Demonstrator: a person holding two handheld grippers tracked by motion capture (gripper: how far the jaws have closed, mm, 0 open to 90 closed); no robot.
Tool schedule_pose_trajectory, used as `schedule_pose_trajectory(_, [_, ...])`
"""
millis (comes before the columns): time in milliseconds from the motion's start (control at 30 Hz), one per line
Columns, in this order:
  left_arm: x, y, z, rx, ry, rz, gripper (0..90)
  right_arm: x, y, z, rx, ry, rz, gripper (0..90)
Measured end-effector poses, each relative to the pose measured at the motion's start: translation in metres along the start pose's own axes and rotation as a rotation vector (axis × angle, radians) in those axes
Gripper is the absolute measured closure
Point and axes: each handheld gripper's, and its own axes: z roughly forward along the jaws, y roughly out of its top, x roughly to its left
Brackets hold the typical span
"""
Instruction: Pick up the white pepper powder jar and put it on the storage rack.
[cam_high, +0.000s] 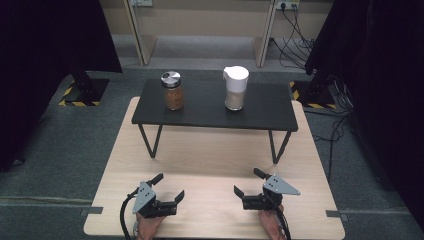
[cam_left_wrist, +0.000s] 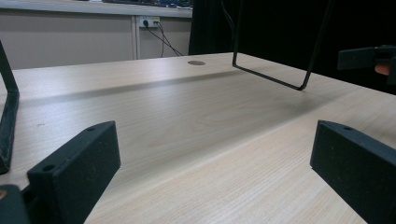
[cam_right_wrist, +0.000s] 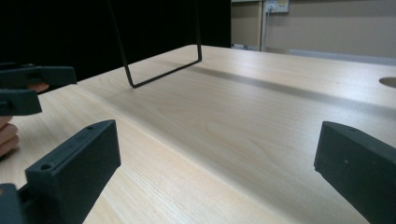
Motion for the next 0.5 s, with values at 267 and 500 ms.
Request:
schedule_pose_trajectory(267, [0.0003, 0.0004, -0.0001, 0.003, -0.002, 0.003, 0.7, 0.0009, -0.0064, 0.0045, 0.022, 0.010, -0.028, 0.4])
schedule_pose_trajectory(500, [0.0006, 0.0004, -0.0001, 0.003, -0.002, 0.000, 0.7, 0.0010, -0.0075, 0.0053, 0.028, 0.011, -0.030, 0.5])
